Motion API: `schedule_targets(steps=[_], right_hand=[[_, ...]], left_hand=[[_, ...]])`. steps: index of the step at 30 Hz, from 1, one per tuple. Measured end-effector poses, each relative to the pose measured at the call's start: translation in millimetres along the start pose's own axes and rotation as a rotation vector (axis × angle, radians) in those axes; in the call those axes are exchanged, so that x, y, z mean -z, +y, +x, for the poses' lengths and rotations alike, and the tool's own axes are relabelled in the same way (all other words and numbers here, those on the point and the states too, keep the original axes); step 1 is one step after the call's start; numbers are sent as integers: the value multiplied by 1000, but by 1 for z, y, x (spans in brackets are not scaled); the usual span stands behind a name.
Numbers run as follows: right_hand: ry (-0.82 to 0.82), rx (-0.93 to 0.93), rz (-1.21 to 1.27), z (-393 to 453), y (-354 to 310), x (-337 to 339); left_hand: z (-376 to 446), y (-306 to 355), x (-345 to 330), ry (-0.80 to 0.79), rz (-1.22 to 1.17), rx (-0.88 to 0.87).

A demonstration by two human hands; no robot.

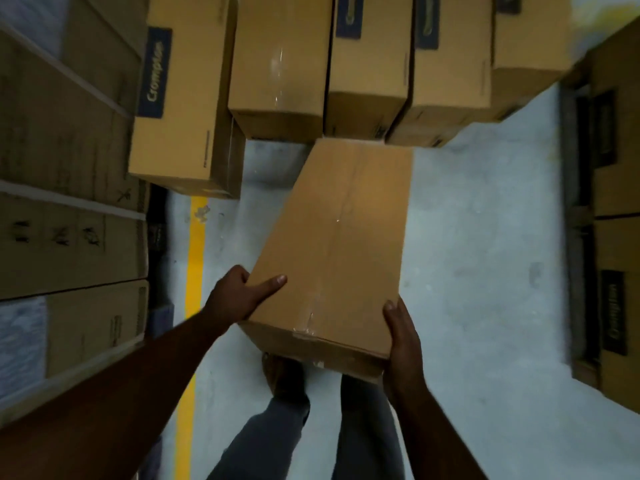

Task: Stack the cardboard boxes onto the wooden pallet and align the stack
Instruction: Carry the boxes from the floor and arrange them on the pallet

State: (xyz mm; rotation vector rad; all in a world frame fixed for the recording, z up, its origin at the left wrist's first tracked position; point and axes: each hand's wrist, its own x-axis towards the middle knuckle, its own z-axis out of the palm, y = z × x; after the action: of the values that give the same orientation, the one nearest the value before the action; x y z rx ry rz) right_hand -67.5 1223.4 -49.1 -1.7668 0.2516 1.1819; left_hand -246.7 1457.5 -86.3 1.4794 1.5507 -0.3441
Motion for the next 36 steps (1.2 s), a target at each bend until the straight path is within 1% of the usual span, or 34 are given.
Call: schedule_targets(steps=[4,6,10,13,15,18,22,25,30,36], right_hand=[[-78,40,-16,-79,-47,27],[-111,49,-1,-123,-67,38],[-154,88,10,-194,-96,77],[-176,127,-2,-229,-108,124],[-211,181,-33,-245,-110,162],[-257,272,-52,-268,-113,228],[-349,338,-113,-309,-122,313],[-375,383,-100,-344,-118,372],[-349,369,-17,-389,-74,460],[-369,426,-21,-424,-20,555]], left_hand=[[-115,21,39,108,-110,24],[-170,31,50,120,-228,28],[-256,44,48,119,-457,68],[-313,58,32,121,-510,33],[-350,65,12,151,-493,17],[-417,72,-27,216,-530,-22],[-510,80,-80,229,-687,-31],[-571,90,-124,245,-756,-35],[-654,96,-187,273,-734,-65],[-722,69,-270,264,-697,-138]])
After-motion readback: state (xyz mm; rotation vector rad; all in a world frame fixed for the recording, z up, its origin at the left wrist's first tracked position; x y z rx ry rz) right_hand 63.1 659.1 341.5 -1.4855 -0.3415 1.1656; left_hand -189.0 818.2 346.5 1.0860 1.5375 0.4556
